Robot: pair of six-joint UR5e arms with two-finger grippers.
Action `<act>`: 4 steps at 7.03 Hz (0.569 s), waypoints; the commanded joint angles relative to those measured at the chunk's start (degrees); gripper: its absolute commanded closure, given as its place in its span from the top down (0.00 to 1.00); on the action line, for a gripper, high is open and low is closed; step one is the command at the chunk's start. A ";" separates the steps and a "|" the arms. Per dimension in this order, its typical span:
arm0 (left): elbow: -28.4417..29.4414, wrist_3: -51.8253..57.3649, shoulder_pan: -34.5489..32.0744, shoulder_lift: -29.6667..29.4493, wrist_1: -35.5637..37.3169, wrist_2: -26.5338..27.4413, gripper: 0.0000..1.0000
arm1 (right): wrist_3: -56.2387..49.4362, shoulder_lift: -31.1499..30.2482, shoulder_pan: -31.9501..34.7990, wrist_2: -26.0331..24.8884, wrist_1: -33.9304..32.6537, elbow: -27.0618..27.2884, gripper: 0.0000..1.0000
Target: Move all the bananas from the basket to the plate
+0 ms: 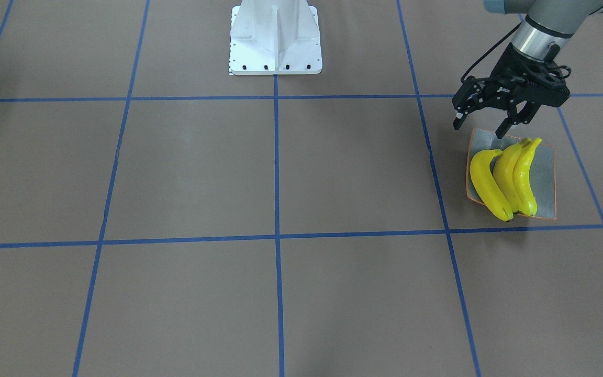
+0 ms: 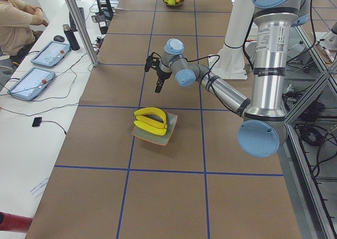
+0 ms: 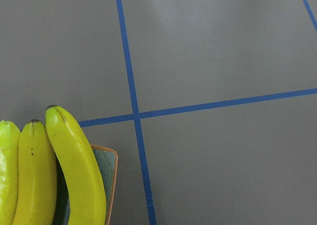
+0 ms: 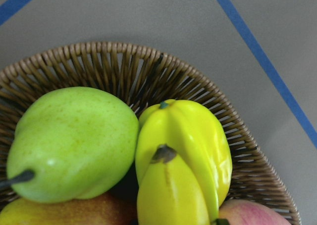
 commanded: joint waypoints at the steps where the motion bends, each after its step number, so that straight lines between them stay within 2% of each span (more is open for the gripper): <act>1: 0.10 -0.07 0.00 -0.08 0.00 -0.03 1.00 | -0.18 -0.04 0.10 0.64 -0.15 2.39 0.00; 4: 0.27 -0.07 0.00 -0.08 0.00 -0.03 1.00 | -0.35 -0.30 2.37 0.74 -1.28 4.51 0.00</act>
